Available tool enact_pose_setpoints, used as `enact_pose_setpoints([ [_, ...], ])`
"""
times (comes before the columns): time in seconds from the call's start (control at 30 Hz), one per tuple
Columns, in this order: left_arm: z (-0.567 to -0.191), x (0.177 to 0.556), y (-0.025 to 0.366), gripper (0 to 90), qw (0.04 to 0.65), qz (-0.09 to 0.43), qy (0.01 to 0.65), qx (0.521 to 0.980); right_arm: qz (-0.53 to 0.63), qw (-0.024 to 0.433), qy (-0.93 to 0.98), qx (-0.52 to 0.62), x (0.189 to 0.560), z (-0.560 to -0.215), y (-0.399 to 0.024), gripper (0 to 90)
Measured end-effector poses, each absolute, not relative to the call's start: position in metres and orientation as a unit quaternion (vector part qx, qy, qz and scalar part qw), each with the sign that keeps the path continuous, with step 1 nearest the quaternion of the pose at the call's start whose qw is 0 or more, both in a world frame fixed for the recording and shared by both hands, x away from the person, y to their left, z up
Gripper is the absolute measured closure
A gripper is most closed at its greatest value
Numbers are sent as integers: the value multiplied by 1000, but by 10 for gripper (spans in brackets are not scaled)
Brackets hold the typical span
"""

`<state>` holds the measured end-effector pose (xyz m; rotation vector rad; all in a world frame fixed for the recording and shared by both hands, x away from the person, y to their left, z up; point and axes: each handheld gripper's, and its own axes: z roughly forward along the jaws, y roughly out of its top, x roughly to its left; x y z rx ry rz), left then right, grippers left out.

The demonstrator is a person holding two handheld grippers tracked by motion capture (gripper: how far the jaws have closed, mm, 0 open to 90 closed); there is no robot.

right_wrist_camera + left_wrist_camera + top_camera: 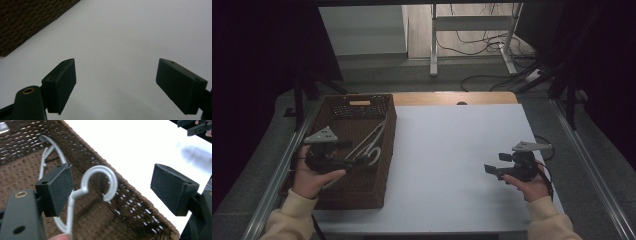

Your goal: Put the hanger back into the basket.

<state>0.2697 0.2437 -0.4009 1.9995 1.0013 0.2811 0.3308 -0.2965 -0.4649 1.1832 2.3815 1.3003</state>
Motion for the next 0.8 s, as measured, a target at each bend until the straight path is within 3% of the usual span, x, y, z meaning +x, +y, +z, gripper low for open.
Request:
enact_pose_setpoints([
  [0.8,-418,254,240,183,418,112,402,807,453,123,799,377,321,-454,-302,165],
])
